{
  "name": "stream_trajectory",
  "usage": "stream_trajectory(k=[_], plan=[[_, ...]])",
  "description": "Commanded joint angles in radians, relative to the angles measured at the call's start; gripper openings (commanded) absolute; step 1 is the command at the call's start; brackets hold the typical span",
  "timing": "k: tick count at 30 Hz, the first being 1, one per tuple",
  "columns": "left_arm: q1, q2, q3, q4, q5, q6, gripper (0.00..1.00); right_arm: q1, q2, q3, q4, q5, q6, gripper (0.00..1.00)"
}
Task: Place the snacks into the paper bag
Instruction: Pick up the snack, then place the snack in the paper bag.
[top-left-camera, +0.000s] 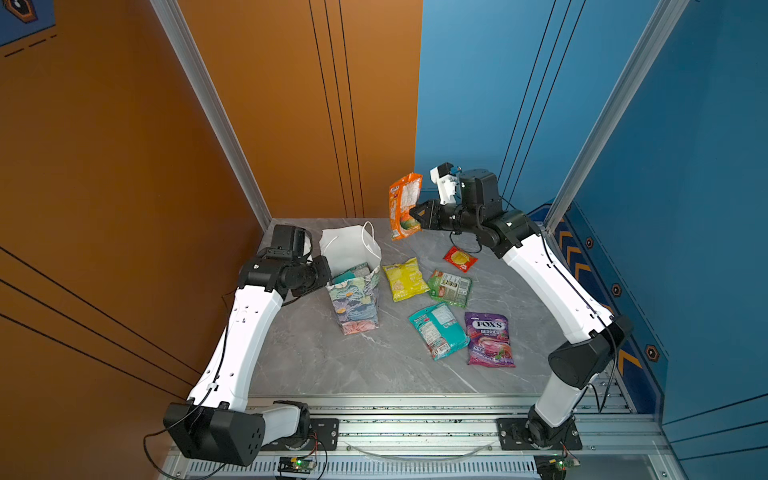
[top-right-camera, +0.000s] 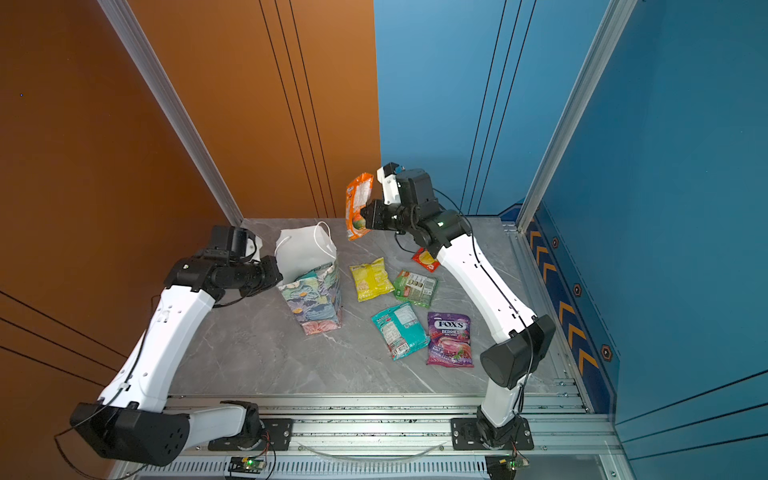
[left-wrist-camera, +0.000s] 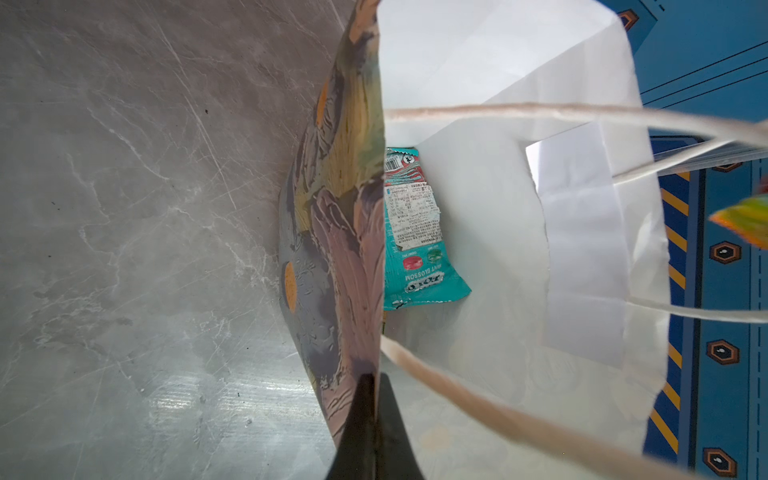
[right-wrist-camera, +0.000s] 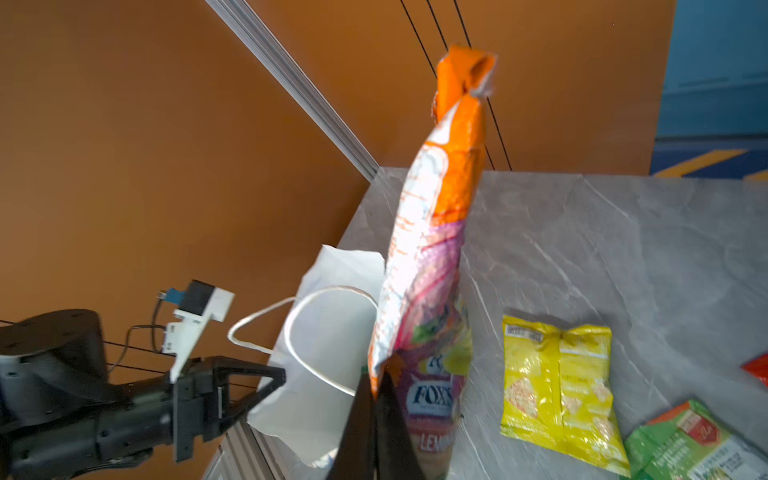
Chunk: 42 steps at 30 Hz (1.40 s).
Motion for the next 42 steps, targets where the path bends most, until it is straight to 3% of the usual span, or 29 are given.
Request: stream_trajectory(k=[1, 8, 14, 27, 42], plan=[[0.004, -0.01, 0.019, 0.012, 0.032, 0.013, 0.0, 0.034, 0.043, 0.12, -0.007, 0.082, -0.014, 0.0], [0.002, -0.01, 0.012, 0.017, 0.034, 0.007, 0.0, 0.086, 0.169, 0.357, -0.006, 0.127, -0.024, 0.0], [-0.001, -0.01, 0.01, 0.025, 0.035, 0.001, 0.0, 0.121, 0.242, 0.449, 0.065, 0.165, -0.003, 0.0], [-0.002, -0.022, -0.007, 0.037, 0.035, -0.009, 0.0, 0.206, 0.344, 0.533, 0.106, 0.199, 0.005, 0.0], [-0.001, -0.023, -0.018, 0.048, 0.034, -0.01, 0.0, 0.268, 0.311, 0.525, -0.085, 0.327, -0.107, 0.0]])
